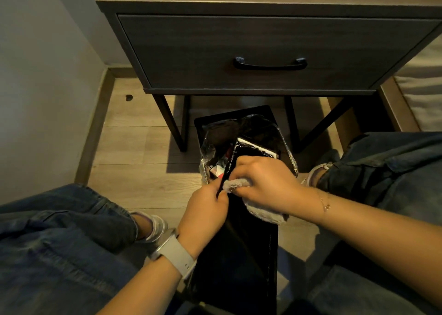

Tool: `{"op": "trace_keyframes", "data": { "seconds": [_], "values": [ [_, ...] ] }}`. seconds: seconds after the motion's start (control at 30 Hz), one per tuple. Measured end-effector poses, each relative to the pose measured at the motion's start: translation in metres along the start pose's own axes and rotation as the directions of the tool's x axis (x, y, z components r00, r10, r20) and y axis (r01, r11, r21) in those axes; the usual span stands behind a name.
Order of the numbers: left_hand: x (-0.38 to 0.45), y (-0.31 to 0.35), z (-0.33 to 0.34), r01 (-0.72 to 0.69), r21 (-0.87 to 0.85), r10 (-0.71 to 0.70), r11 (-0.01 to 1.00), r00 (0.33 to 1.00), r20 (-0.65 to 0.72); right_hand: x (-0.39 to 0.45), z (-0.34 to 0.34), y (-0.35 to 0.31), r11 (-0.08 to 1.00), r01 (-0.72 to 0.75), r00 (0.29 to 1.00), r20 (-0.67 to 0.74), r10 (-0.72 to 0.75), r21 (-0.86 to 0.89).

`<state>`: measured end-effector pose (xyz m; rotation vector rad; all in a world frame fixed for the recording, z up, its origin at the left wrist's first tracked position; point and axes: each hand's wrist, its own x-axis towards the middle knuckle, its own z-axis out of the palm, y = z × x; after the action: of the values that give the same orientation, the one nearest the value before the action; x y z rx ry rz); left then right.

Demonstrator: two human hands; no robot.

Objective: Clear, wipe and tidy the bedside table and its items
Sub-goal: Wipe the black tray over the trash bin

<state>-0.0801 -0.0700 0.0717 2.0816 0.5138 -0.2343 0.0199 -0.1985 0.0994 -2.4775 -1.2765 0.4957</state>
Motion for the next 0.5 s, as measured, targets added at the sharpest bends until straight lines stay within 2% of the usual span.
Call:
{"op": "trace_keyframes", "data": {
  "seconds": [0.13,0.3,0.5],
  "values": [
    [-0.002,0.001,-0.001,-0.005,0.051,0.007,0.999,0.999,-0.039,0.012,0.003,-0.004,0.999,0.012,1.0,-0.026,-0.011,0.032],
    [-0.003,0.003,-0.007,-0.045,0.117,0.056,0.992,0.994,-0.092,0.02,0.009,-0.004,0.989,-0.08,0.989,-0.113,0.095,0.127],
    [-0.012,0.006,-0.007,-0.048,0.087,0.054,0.995,0.996,-0.07,0.049,0.009,0.024,0.97,-0.231,0.95,-0.196,0.243,0.081]
  ]
}}
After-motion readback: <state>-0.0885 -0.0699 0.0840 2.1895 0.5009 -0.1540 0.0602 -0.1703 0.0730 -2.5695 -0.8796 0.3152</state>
